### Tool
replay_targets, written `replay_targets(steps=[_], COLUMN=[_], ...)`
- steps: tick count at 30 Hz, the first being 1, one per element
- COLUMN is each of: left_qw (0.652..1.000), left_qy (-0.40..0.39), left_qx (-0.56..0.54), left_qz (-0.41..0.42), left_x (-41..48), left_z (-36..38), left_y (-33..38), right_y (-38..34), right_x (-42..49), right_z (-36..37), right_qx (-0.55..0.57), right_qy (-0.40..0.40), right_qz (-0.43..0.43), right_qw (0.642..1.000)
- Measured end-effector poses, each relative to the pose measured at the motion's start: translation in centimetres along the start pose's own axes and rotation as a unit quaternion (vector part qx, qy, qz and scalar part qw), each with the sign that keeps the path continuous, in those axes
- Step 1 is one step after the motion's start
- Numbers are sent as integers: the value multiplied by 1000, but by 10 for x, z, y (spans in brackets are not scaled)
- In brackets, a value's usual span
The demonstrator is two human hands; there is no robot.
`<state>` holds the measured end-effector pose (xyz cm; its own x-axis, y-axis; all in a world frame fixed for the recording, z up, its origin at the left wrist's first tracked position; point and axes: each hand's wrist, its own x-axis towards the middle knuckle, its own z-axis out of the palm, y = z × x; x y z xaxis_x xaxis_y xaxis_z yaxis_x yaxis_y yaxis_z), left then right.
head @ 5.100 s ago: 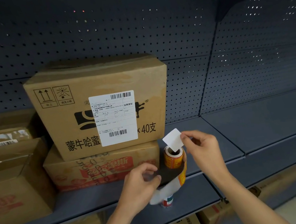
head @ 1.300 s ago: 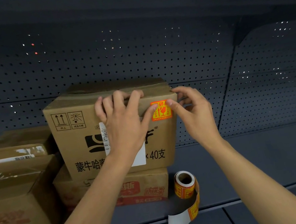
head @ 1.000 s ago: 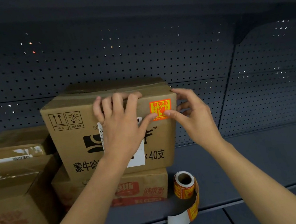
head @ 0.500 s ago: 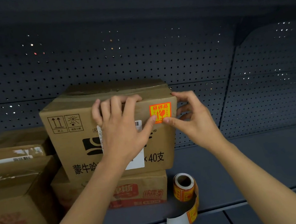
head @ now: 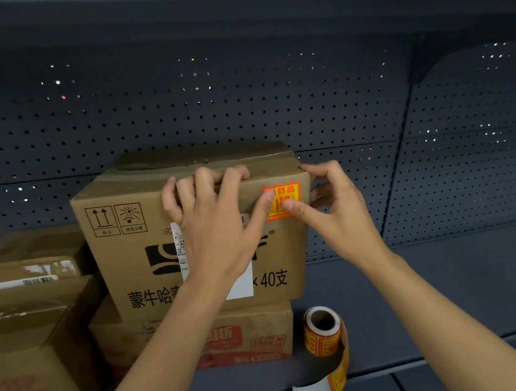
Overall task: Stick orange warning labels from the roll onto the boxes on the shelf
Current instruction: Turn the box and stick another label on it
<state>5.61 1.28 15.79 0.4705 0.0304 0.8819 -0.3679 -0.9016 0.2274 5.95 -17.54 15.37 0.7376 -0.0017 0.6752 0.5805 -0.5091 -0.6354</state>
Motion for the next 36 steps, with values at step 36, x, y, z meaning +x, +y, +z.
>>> replay_targets(steps=[36], left_qw=[994], left_qy=[-80], left_qx=[-45], left_qz=[55], left_x=[-4], left_z=[-35], left_y=[-26], right_y=[-12], right_x=[-30], right_z=[10], right_qx=[13], right_qy=[4], right_qz=[83], right_qw=[996])
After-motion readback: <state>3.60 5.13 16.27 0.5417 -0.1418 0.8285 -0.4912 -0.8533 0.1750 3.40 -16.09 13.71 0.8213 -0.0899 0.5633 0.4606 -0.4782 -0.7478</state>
